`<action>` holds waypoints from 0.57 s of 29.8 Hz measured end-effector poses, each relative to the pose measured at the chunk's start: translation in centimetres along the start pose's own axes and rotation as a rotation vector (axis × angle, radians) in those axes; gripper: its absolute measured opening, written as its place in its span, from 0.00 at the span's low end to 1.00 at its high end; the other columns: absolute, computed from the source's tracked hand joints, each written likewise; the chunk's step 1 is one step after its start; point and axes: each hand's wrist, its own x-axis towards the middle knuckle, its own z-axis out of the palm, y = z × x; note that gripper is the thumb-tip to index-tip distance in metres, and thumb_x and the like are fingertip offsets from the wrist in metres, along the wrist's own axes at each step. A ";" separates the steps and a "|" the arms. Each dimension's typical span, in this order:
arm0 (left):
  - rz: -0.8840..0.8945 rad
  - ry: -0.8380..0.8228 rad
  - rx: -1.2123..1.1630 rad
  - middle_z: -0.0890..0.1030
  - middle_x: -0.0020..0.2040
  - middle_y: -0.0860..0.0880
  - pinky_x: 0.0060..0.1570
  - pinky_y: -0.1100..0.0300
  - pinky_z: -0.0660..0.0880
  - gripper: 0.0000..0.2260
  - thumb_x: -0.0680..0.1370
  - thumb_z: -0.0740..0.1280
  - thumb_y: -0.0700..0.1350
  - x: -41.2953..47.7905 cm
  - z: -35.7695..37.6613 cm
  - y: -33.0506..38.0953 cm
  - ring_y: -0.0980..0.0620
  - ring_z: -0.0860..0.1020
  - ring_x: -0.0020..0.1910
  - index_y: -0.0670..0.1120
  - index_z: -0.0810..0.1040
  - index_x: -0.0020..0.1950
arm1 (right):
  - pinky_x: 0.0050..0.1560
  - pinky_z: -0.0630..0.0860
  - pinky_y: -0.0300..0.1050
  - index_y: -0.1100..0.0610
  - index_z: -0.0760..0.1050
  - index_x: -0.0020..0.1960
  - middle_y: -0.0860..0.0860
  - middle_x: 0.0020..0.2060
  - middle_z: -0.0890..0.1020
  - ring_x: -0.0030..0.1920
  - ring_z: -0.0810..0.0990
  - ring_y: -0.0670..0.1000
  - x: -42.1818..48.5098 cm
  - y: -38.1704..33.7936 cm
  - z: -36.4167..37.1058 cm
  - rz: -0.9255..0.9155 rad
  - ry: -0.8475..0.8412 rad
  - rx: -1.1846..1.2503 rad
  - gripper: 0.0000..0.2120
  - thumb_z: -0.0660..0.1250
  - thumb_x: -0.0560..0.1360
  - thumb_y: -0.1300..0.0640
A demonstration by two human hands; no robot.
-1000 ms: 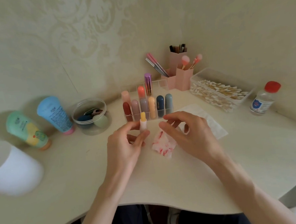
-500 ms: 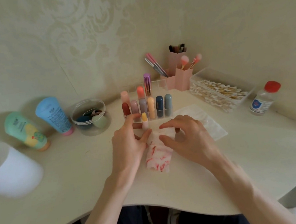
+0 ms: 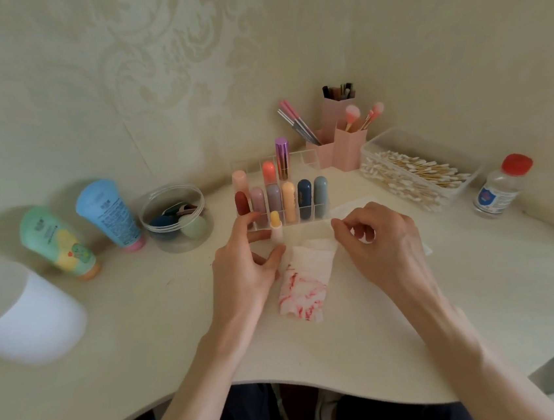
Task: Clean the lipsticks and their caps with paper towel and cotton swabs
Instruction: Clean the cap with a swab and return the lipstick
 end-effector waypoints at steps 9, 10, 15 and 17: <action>0.340 0.138 0.366 0.82 0.54 0.53 0.37 0.57 0.77 0.15 0.79 0.72 0.43 -1.6 -2.8 0.3 0.55 0.78 0.35 0.46 0.78 0.65 | 0.39 0.69 0.49 0.50 0.74 0.37 0.48 0.35 0.77 0.41 0.76 0.57 0.5 0.7 -1.0 0.080 0.097 -0.148 0.14 0.72 0.79 0.54; 0.360 0.161 0.404 0.81 0.53 0.52 0.39 0.57 0.77 0.13 0.79 0.72 0.42 -1.6 -3.3 0.1 0.53 0.79 0.38 0.45 0.79 0.64 | 0.45 0.72 0.50 0.52 0.80 0.44 0.50 0.41 0.80 0.46 0.77 0.58 0.4 0.9 -1.1 0.049 0.109 -0.196 0.05 0.72 0.79 0.58; 0.339 0.145 0.513 0.80 0.59 0.46 0.56 0.53 0.75 0.13 0.80 0.72 0.43 -0.3 -4.9 -2.7 0.43 0.78 0.57 0.42 0.82 0.63 | 0.56 0.71 0.55 0.55 0.85 0.56 0.56 0.52 0.83 0.57 0.76 0.62 0.3 1.7 -1.0 0.102 -0.004 -0.356 0.08 0.73 0.77 0.60; 0.312 0.101 0.521 0.81 0.61 0.46 0.57 0.53 0.74 0.14 0.80 0.72 0.44 0.0 -5.1 -3.6 0.42 0.78 0.57 0.42 0.82 0.64 | 0.55 0.70 0.54 0.54 0.86 0.53 0.56 0.51 0.83 0.56 0.75 0.62 0.4 2.0 -0.9 0.105 -0.017 -0.366 0.06 0.74 0.77 0.57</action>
